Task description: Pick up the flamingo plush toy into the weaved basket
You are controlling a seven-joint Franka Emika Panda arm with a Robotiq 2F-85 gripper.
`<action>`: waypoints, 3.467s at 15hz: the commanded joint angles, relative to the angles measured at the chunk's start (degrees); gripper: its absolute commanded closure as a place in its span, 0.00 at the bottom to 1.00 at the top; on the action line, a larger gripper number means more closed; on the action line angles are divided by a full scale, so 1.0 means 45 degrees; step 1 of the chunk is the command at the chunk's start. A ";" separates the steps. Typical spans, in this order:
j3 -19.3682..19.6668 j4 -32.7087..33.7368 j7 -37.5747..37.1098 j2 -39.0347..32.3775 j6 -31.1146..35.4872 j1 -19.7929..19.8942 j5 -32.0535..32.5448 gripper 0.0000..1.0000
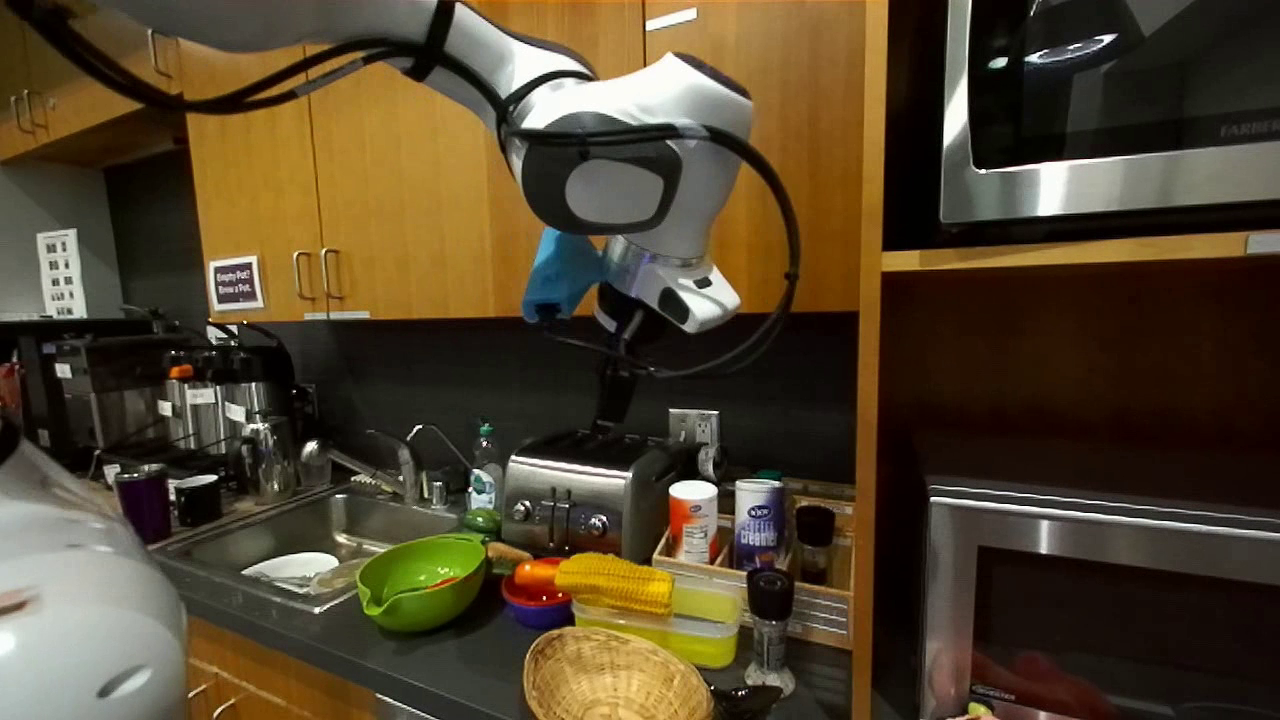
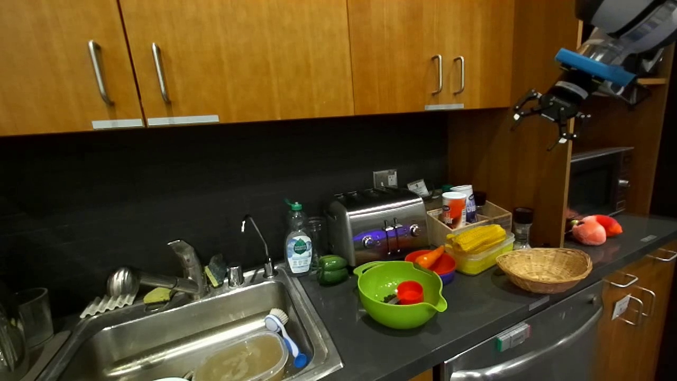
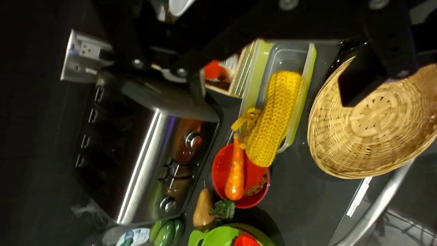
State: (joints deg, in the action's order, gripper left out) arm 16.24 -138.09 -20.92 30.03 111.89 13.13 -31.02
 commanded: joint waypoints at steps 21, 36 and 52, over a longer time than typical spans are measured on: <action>0.2988 0.4005 -0.2309 -0.6584 0.2022 0.3082 -0.2911 0.00; 0.2939 0.9464 -0.6847 -1.2967 0.1177 0.4342 -0.2878 0.00; 0.1952 0.9223 -0.7677 -1.2911 0.0770 0.5584 -0.0951 0.00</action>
State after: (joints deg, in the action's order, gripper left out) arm 25.97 -88.77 -58.83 -32.61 107.72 42.45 -40.65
